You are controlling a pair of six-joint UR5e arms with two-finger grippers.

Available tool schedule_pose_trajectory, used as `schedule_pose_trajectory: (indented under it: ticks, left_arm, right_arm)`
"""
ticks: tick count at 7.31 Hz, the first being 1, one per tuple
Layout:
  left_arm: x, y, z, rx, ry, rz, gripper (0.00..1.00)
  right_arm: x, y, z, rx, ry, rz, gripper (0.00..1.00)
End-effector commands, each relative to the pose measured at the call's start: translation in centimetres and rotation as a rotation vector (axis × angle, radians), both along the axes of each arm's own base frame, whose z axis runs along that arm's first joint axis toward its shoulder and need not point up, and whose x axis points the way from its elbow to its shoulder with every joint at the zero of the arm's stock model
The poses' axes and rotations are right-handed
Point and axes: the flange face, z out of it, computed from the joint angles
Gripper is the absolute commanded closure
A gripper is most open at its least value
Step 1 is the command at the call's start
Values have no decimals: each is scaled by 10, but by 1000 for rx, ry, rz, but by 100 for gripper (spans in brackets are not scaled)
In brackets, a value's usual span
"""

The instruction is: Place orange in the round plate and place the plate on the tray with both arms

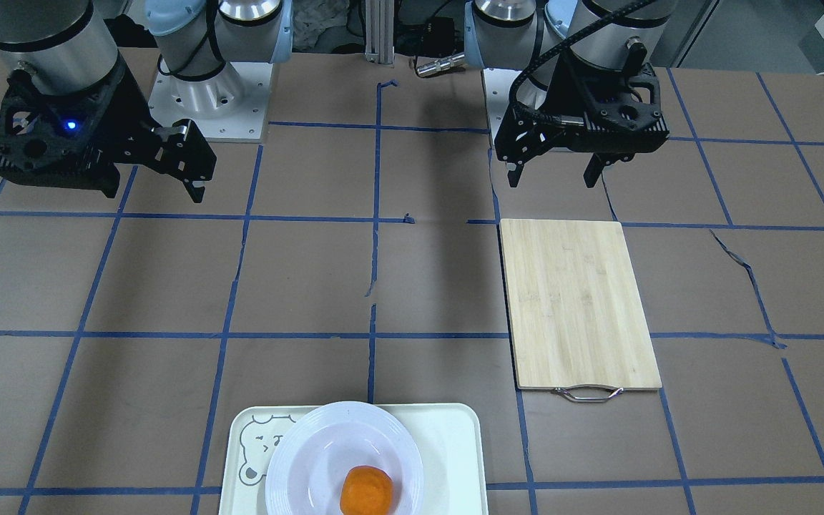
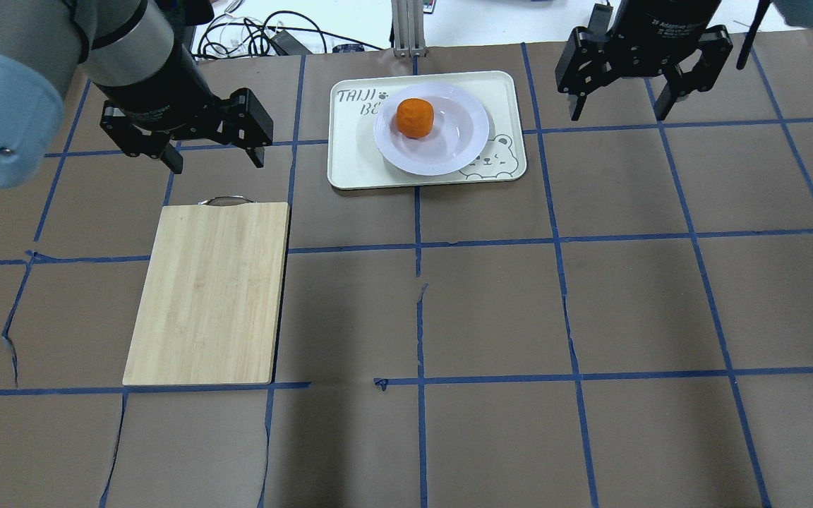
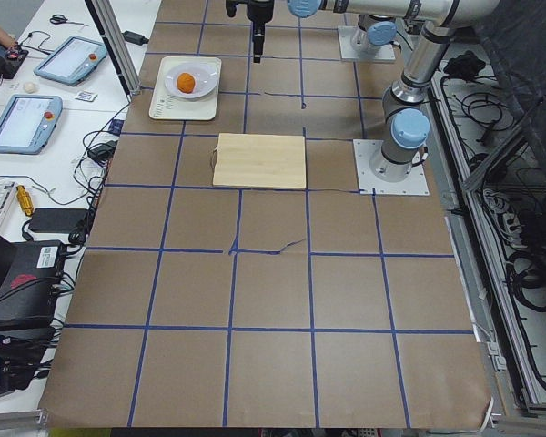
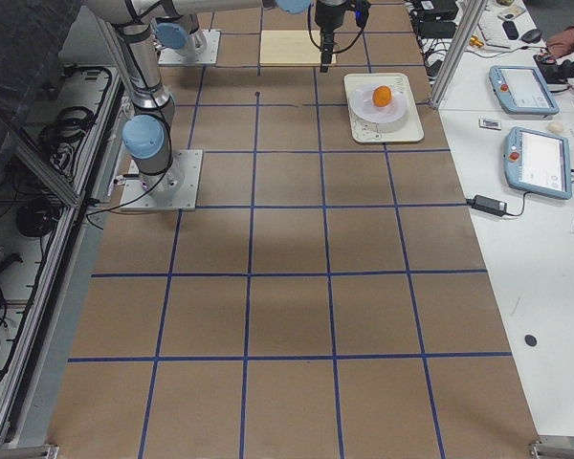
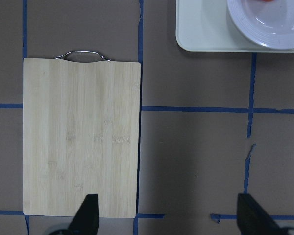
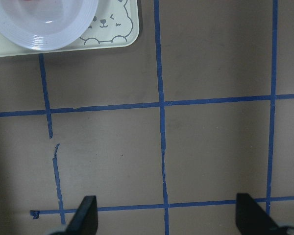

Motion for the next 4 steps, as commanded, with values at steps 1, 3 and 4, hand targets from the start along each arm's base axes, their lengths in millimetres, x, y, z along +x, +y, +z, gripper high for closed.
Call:
schedule_pose_trajectory:
  ticks: [1,3,4]
  left_arm:
    - [0,1,1,-2,-4,-1,0]
    - [0,0,0,0,0,0,0]
    - [0,0,0,0,0,0,0]
  right_arm:
    - [0,0,-3,5,0,1,0]
    - [0,3,-18,31,-1,3,0]
    - [-1,3,-20,37,1,1,0]
